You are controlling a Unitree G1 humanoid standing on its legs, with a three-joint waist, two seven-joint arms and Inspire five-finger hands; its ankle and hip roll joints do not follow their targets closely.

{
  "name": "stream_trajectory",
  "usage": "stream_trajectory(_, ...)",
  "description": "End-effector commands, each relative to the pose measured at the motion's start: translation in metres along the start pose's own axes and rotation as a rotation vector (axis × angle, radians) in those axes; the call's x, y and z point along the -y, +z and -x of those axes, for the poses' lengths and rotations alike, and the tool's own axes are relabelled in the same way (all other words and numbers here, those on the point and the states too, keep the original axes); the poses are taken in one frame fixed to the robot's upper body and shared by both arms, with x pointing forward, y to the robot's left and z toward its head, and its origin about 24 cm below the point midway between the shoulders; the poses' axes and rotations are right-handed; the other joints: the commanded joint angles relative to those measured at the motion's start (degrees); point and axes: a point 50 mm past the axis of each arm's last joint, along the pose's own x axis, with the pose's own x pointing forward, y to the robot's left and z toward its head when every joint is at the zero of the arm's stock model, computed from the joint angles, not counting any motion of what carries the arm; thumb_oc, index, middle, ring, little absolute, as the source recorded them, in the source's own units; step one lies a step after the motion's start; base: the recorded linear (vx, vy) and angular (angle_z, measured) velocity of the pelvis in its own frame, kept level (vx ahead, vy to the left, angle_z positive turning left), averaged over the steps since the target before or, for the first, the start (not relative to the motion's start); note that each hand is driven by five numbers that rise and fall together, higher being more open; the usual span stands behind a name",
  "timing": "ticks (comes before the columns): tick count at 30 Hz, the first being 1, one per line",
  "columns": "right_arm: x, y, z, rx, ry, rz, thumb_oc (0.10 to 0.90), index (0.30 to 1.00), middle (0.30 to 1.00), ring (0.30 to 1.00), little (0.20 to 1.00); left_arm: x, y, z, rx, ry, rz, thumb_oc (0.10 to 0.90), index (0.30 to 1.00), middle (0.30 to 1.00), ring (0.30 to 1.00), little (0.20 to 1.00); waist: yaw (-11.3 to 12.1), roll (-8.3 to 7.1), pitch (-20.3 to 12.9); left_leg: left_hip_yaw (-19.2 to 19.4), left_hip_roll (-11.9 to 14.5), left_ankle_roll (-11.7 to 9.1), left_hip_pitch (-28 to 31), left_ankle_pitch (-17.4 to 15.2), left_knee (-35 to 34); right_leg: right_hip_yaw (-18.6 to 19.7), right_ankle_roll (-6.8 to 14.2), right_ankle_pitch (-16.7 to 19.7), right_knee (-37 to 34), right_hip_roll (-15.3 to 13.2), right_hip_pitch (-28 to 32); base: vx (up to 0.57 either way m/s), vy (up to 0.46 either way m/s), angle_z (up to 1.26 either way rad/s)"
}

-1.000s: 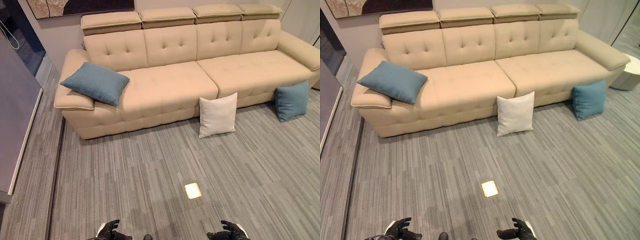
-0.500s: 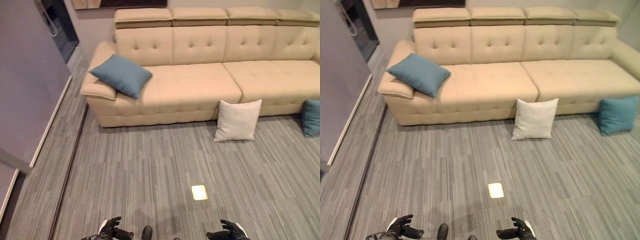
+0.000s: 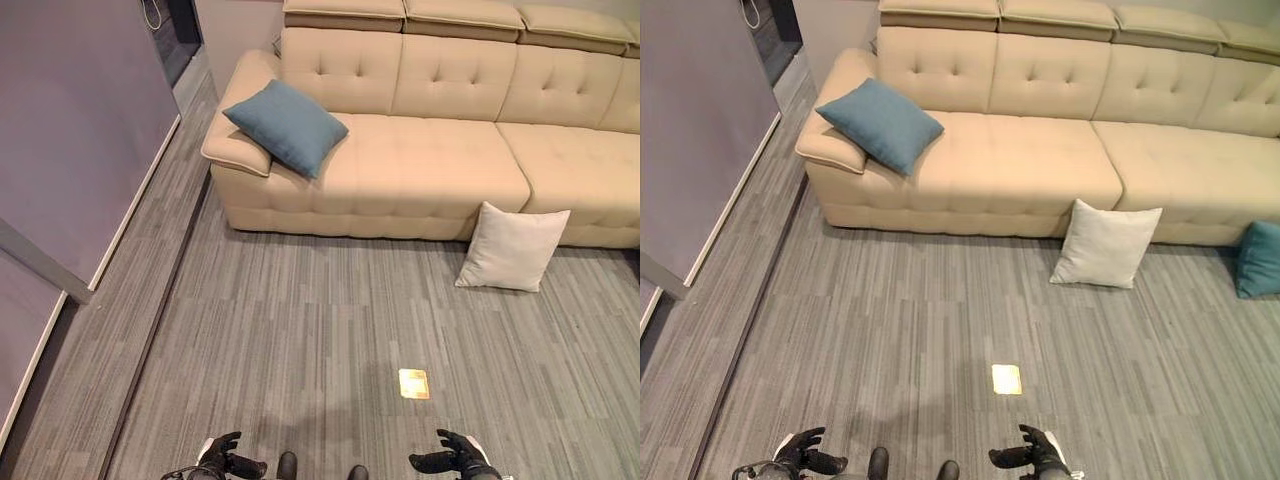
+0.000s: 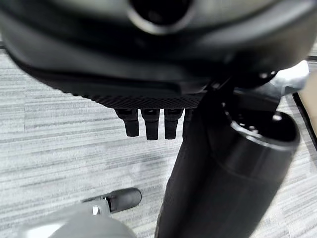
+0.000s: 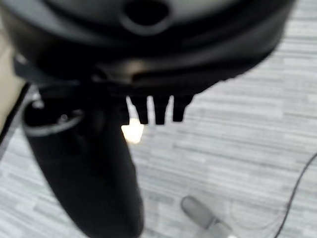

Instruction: Pick up all the scattered cushions and arrange them neatly on the sofa.

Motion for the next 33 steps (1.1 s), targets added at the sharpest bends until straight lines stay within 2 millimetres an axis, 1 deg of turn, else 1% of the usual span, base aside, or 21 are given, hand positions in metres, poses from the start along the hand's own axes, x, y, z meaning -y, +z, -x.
stream_trajectory(1,0.002,0.025,-0.003,0.093,-0.007,0.048,0.8,0.9,0.9,0.9,0.9,-0.02,0.013,-0.004,0.04,0.063,-0.03,0.8,0.9,0.9,0.9,0.9,0.57,-1.95,1.28,-4.77,-3.82,2.4,-2.63,-4.53,5.48,6.51,2.18,3.06,9.34,-2.01,-3.38,0.07,0.145,0.0)
stream_trajectory(2,-0.001,0.027,-0.003,0.103,0.002,0.047,0.8,0.9,0.9,0.9,0.9,-0.023,0.014,-0.004,0.04,0.074,-0.024,0.8,0.9,0.9,0.9,0.9,-0.02,-1.65,1.4,-6.26,-4.0,2.79,-2.16,-4.67,5.56,9.47,1.82,3.31,11.99,-0.31,-5.76,0.07,0.088,0.22)
stream_trajectory(3,-0.001,0.027,-0.003,0.103,0.002,0.048,0.8,0.9,0.9,0.9,0.9,-0.023,0.014,-0.004,0.04,0.074,-0.024,0.8,0.9,0.9,0.9,0.9,-0.01,-1.66,1.44,-6.25,-4.0,2.79,-2.08,-4.71,5.53,9.5,1.8,3.21,12.11,-0.31,-5.75,0.27,0.085,0.58)
stream_trajectory(4,-0.003,0.025,-0.002,0.096,0.012,0.051,0.8,0.9,0.9,0.9,0.9,-0.023,0.012,-0.004,0.034,0.078,-0.019,0.8,0.9,0.9,0.9,0.9,-1.09,-1.72,0.99,-8.86,-4.68,3.0,0.31,-4.78,4.01,14.15,0.79,2.1,9.48,4.03,-7.49,0.2,0.027,0.88)
stream_trajectory(5,-0.003,0.024,-0.002,0.096,0.012,0.051,0.8,0.9,0.9,0.9,0.9,-0.023,0.011,-0.004,0.034,0.078,-0.018,0.8,0.9,0.9,0.9,0.9,-1.11,-1.66,1.1,-8.89,-4.62,2.99,0.55,-4.83,3.89,14.12,0.76,2.03,9.47,4.09,-7.3,0.33,0.017,0.95)
stream_trajectory(6,-0.002,0.023,-0.003,0.091,0.01,0.054,0.8,0.9,0.9,0.9,0.9,-0.022,0.012,-0.004,0.034,0.074,-0.018,0.8,0.9,0.9,0.9,0.9,-1.78,-1.98,1.14,-10.66,-5.3,3.0,2.05,-5.01,3.09,15.85,0.77,3.29,6.62,6.01,-8.94,0.19,-0.019,0.52)
stream_trajectory(10,0.001,0.022,-0.002,0.089,0.004,0.049,0.8,0.9,0.9,0.9,0.9,-0.019,0.013,-0.004,0.037,0.067,-0.013,0.8,0.9,0.9,0.9,0.9,-2.88,-2.22,1.51,-13.65,-6.48,2.72,4.44,-5.82,2.92,17.13,0.66,4.65,3.78,7.88,-9.85,0.18,-0.025,0.53)
stream_trajectory(12,0.004,0.012,-0.001,0.063,-0.002,0.036,0.8,0.9,0.9,0.9,0.9,-0.013,0.015,-0.004,0.045,0.051,-0.014,0.8,0.9,0.9,0.9,0.9,-3.29,-2.25,0.95,-14.73,-6.47,1.13,5.12,-6.34,4.59,17.83,-0.35,4.53,1.54,7.95,-7.57,0.28,-0.13,0.81)
stream_trajectory(13,0.006,0.007,0.0,0.052,-0.008,0.024,0.8,0.9,0.9,0.9,0.9,-0.01,0.018,-0.004,0.056,0.039,-0.014,0.8,0.9,0.9,0.9,0.9,-3.56,-2.24,0.42,-14.02,-5.99,0.04,4.79,-7.05,6.79,16.7,-0.8,4.17,0.28,7.48,-5.78,0.29,-0.173,0.96)
stream_trajectory(14,0.007,0.009,0.0,0.057,-0.011,0.014,0.8,0.9,0.9,0.9,0.9,-0.008,0.027,-0.005,0.088,0.035,-0.014,0.8,0.9,0.9,0.9,0.9,-3.94,-2.54,0.91,-10.93,-5.59,-1.47,2.33,-6.83,12.27,15.61,-1.07,3.84,-0.48,6.52,-4.01,0.25,-0.164,1.17)
stream_trajectory(15,0.009,0.011,-0.001,0.062,-0.019,0.005,0.8,0.9,0.9,0.9,0.9,-0.008,0.037,-0.006,0.12,0.033,-0.014,0.8,0.9,0.9,0.9,0.9,-4.17,-2.99,1.62,-6.26,-5.17,-2.14,-1.38,-7.03,17.5,14.77,-1.31,3.63,-1.24,5.38,-2.81,0.18,-0.089,1.27)
stream_trajectory(16,0.01,0.009,0.0,0.054,-0.021,-0.008,0.8,0.9,0.9,0.9,0.9,-0.008,0.042,-0.006,0.138,0.031,-0.014,0.8,0.9,0.9,0.9,0.9,-4.35,-3.55,1.72,-1.13,-3.79,-1.8,-3.82,-7.64,19.12,13.87,-1.58,3.17,-2.17,4.22,-1.36,0.19,-0.032,1.19)
stream_trajectory(17,0.01,0.007,0.0,0.045,-0.024,-0.012,0.8,0.9,0.9,0.9,0.9,-0.007,0.044,-0.006,0.146,0.027,-0.021,0.8,0.9,0.9,0.9,0.9,-4.22,-4.03,1.51,1.97,-2.79,-0.93,-5.97,-8.64,17.59,13.17,-1.48,2.51,-3.07,3.45,-0.27,0.3,0.004,0.56)
stream_trajectory(18,0.009,0.004,0.0,0.034,-0.023,-0.01,0.8,0.9,0.9,0.9,0.9,-0.008,0.041,-0.006,0.134,0.028,-0.036,0.8,0.9,0.9,0.9,0.9,-3.82,-4.11,1.04,3.24,-2.08,-0.77,-7.47,-6.79,13.75,12.97,-1.35,1.76,-3.92,3.59,1.21,0.32,0.032,0.26)
stream_trajectory(20,0.008,0.001,0.001,0.024,-0.023,-0.007,0.8,0.9,0.9,0.9,0.9,-0.009,0.036,-0.006,0.117,0.03,-0.044,0.8,0.9,0.9,0.9,0.9,-3.26,-3.83,0.89,3.53,-0.99,-1.12,-9.42,-3.36,10.32,13.15,-1.28,0.86,-4.6,4.13,2.66,0.22,0.039,0.02)
stream_trajectory(21,0.008,0.001,0.001,0.024,-0.023,-0.007,0.8,0.9,0.9,0.9,0.9,-0.009,0.036,-0.006,0.117,0.03,-0.044,0.8,0.9,0.9,0.9,0.9,-3.23,-3.89,1.02,3.55,-1.05,-1.12,-9.17,-3.3,10.14,13.17,-1.27,0.82,-4.63,4.08,2.85,0.29,0.104,-0.22)
stream_trajectory(22,0.006,0.002,0.001,0.026,-0.021,-0.009,0.8,0.9,0.9,0.9,0.9,-0.008,0.032,-0.005,0.106,0.029,-0.04,0.8,0.9,0.9,0.9,0.9,-2.33,-3.47,1.08,4.02,0.11,-1.75,-12.09,0.52,7.77,14.12,-1.37,-0.75,-4.93,4.59,5.03,0.3,0.137,-0.29)
stream_trajectory(25,0.001,-0.004,0.002,0.004,-0.003,0.002,0.8,0.9,0.9,0.9,0.9,-0.007,0.016,-0.003,0.053,0.024,-0.035,0.8,0.9,0.9,0.9,0.9,-1.97,-2.89,-0.55,3.61,-1.0,-1.14,-9.64,0.28,5.78,14.83,-0.47,-1.77,-3.53,3.51,6.48,0.38,0.236,-0.45)
stream_trajectory(29,-0.002,-0.001,0.002,0.017,0.005,0.003,0.8,0.9,0.9,0.9,0.9,-0.008,0.01,-0.003,0.033,0.027,-0.037,0.8,0.9,0.9,0.9,0.9,-1.46,-2.71,-1.04,3.95,-1.92,-0.19,-7.65,-1.06,5.7,15.03,0.91,-1.53,0.9,1.82,5.85,0.16,0.131,-0.32)
stream_trajectory(31,-0.003,0.006,0.001,0.037,0.01,0.007,0.8,0.9,0.9,0.9,0.9,-0.01,0.012,-0.003,0.037,0.029,-0.036,0.8,0.9,0.9,0.9,0.9,-1.52,-2.36,-0.67,4.03,-2.56,1.05,-6.23,-2.05,5.74,15.21,2.07,1.41,7.83,0.88,3.24,0.11,0.125,0.06)
stream_trajectory(33,-0.004,0.015,0.0,0.069,0.013,0.003,0.8,0.9,0.9,0.9,0.9,-0.014,0.013,-0.003,0.042,0.041,-0.034,0.8,0.9,0.9,0.9,0.9,-1.83,-1.16,0.46,3.64,-2.47,2.28,-4.06,-3.08,5.54,14.69,2.75,4.87,16.91,0.16,-1.64,0.19,0.156,0.18)
